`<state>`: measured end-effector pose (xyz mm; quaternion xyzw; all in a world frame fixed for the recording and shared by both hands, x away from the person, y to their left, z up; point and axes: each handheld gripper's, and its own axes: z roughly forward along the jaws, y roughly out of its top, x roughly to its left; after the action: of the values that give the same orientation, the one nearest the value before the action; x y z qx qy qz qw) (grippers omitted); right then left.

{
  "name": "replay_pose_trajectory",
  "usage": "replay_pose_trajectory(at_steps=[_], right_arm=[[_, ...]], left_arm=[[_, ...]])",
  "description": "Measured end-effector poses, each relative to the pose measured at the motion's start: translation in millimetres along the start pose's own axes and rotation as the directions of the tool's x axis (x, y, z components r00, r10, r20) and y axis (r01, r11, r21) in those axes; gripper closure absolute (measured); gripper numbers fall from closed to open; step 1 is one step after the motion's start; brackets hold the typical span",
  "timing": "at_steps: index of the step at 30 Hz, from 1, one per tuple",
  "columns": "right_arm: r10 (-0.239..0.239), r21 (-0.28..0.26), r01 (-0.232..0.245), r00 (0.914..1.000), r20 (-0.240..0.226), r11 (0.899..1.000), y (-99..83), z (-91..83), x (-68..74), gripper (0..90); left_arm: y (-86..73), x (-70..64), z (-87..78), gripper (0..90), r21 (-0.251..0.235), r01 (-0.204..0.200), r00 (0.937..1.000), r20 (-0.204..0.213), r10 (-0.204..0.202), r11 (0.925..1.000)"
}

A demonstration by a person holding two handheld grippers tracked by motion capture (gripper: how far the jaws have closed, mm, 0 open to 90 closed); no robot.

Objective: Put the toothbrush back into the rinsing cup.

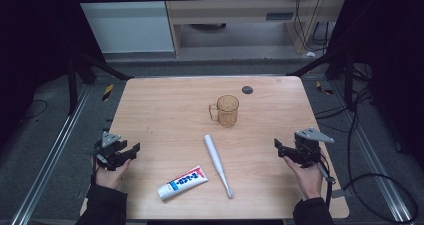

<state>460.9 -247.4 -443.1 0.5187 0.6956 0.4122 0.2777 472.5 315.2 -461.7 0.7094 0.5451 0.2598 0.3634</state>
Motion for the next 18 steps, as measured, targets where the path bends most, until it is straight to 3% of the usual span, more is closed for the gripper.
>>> replay_pose_trajectory(at_steps=[9,18], right_arm=[[-0.031,0.002,0.031,0.9946,-0.099,1.000,8.7,-8.8,25.9,30.5],[-0.080,0.037,0.089,0.9755,-0.205,0.995,18.4,-10.5,64.3,40.3]], left_arm=[[-1.5,1.1,-1.4,52.6,0.018,0.000,1.0000,0.009,0.000,0.9998],[-1.3,-3.1,0.7,59.4,0.035,-0.017,0.9996,0.022,0.016,0.9992]])
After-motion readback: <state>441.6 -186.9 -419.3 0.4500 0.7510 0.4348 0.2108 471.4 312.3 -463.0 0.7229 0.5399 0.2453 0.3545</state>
